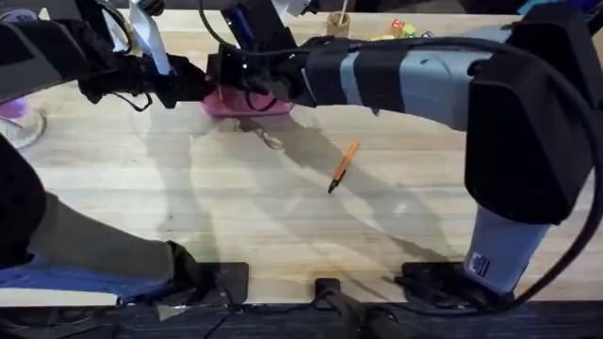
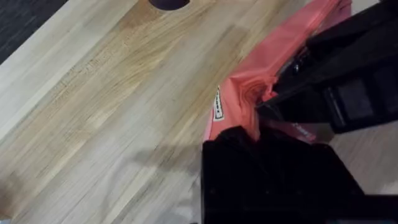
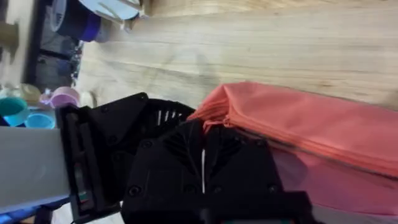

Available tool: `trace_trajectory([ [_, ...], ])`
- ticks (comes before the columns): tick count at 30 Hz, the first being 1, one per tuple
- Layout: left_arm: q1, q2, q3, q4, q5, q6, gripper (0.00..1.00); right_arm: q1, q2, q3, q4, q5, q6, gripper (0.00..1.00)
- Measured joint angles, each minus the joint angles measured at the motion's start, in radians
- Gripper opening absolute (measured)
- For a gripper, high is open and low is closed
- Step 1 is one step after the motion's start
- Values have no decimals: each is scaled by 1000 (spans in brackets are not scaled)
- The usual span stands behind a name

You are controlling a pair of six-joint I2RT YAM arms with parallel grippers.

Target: Unzip the bag, pick up the pens from the table one at a time and place them inside, then zip the bag closed.

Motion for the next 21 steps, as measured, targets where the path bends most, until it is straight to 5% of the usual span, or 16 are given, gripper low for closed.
trace_trajectory([
  [16, 10, 0, 0, -3, -18, 0, 41, -51, 27, 0, 50, -247, 26, 31],
  [17, 10, 0, 0, -3, -18, 0, 41, -53, 27, 0, 41, -256, 24, 85],
  [19, 8, 0, 0, -1, -13, 0, 41, -52, 19, 4, 14, -287, 9, 369],
  [21, 8, 0, 0, -7, -6, 1, 41, -51, 3, 13, -31, -282, -13, 472],
])
